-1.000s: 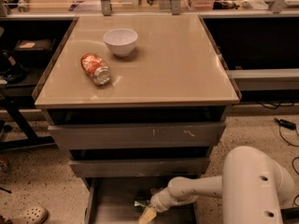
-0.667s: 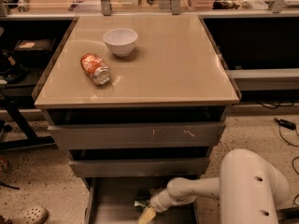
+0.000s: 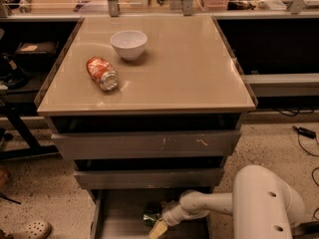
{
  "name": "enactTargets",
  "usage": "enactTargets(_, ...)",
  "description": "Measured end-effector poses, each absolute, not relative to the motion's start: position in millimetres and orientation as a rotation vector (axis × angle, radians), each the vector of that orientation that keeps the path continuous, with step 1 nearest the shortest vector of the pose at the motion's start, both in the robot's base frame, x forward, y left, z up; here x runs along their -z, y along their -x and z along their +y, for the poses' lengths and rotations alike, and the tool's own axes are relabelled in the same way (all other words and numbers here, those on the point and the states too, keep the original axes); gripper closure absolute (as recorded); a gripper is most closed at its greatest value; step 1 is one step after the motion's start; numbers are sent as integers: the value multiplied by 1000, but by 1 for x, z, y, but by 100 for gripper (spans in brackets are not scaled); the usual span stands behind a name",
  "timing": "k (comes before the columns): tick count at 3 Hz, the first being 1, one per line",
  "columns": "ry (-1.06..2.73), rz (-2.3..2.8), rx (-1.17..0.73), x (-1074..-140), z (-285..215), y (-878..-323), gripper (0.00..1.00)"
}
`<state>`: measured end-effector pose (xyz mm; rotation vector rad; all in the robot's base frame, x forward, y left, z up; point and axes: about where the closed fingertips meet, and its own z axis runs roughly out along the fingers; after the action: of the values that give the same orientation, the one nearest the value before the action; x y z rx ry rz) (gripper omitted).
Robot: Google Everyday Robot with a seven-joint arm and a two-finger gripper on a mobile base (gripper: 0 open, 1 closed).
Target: Pick green can from bottom drawer and place on counter
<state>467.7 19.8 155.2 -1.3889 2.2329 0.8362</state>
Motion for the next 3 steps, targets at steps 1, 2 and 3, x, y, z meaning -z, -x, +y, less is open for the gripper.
enactTargets(1,1391,2230,-841,-146,19,-471,0)
enactTargets(2,1350,2247,-834,-145,18,-463,0)
enactTargets(3,1350,2247,-835,-144,20,-460,18)
